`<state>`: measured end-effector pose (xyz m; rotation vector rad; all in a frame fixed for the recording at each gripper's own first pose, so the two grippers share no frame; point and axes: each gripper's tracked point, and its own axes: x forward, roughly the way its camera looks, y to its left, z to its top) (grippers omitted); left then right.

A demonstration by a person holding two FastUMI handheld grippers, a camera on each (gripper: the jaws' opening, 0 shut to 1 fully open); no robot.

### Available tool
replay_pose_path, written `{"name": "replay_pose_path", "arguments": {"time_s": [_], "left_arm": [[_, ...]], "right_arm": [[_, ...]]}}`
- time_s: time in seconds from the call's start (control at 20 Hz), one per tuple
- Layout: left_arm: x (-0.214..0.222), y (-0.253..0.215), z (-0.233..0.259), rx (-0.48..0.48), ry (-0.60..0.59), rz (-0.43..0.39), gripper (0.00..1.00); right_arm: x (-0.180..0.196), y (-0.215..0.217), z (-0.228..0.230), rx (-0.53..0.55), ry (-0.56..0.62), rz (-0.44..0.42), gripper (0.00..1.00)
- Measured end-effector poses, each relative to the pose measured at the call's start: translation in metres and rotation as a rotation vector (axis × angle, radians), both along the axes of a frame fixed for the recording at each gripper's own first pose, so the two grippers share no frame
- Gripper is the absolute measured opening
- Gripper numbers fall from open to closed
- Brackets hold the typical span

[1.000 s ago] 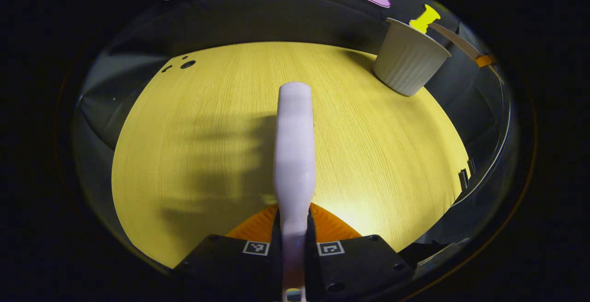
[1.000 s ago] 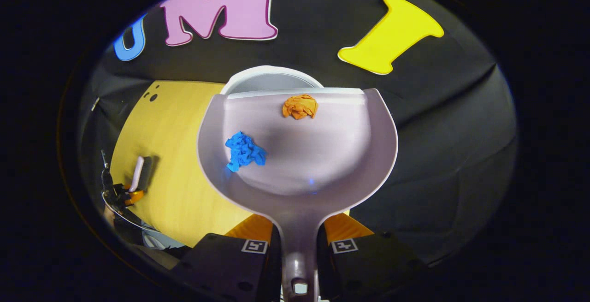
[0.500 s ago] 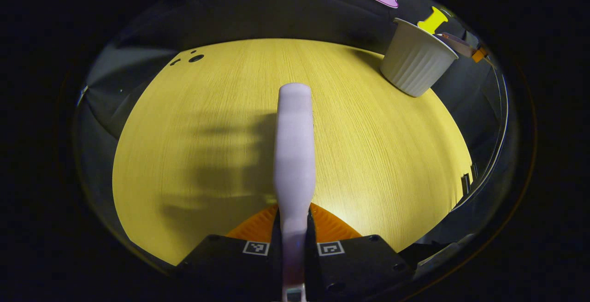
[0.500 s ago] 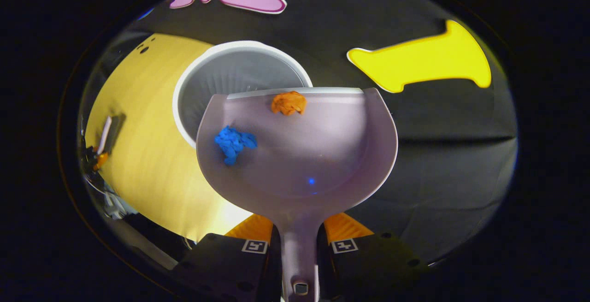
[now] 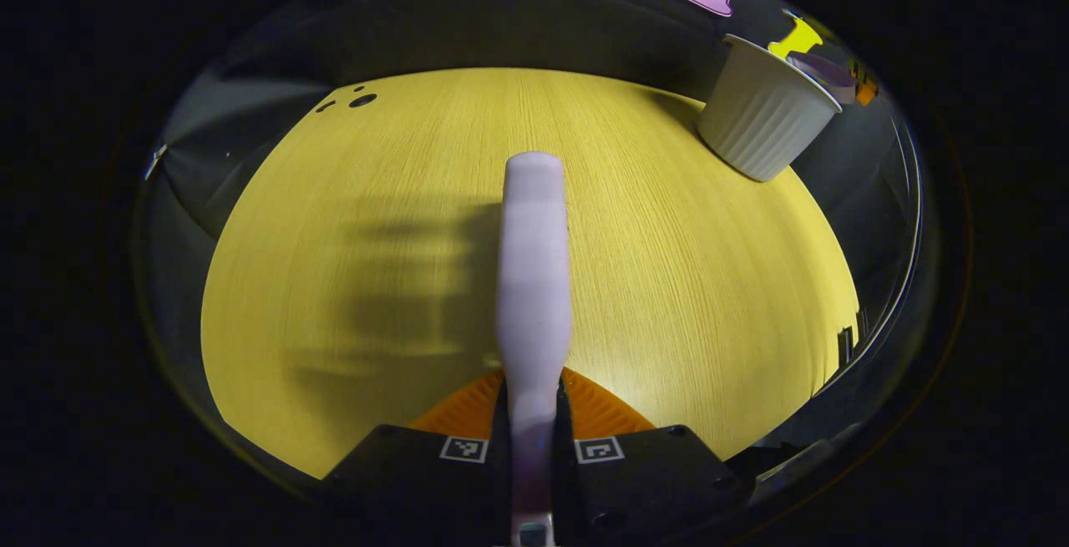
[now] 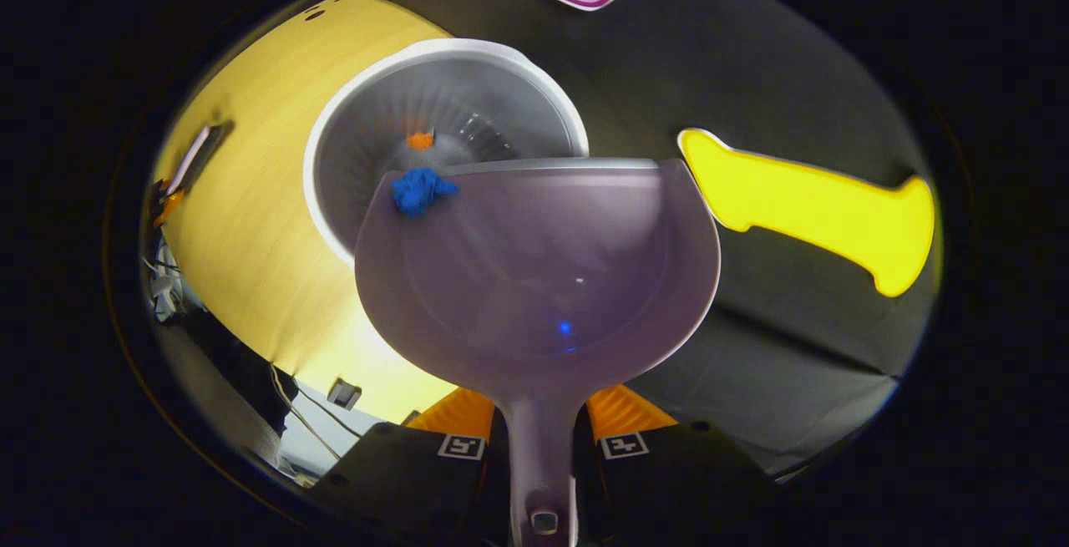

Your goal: Pick up the small broom and dustpan from the desktop, sweep the trash into the dustpan with the broom, and then empty the trash into the garbage bin.

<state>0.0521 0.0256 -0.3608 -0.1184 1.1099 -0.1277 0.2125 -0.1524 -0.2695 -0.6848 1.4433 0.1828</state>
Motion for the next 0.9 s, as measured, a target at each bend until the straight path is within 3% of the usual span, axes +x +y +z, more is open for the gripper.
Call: {"name": "replay_pose_path", "arguments": {"time_s": [0.35,0.55,0.7,0.75,0.9], "left_arm": [[0.001,-0.002,0.000,0.002,-0.003,0.017,0.23],[0.001,0.001,0.002,0.008,-0.006,-0.002,0.27],[0.005,0.005,0.006,0.015,-0.015,-0.026,0.23],[0.007,0.006,0.008,0.017,-0.018,-0.033,0.27],[0.011,0.006,0.012,0.018,-0.025,-0.051,0.27]], "right_arm": [[-0.001,-0.001,-0.004,-0.011,0.000,0.029,0.35],[-0.009,0.003,0.000,0.091,-0.074,-0.075,0.35],[-0.018,0.008,0.006,0.208,-0.169,-0.171,0.35],[-0.025,0.013,0.016,0.264,-0.217,-0.210,0.35],[-0.039,0.020,0.041,0.334,-0.321,-0.238,0.35]]}}
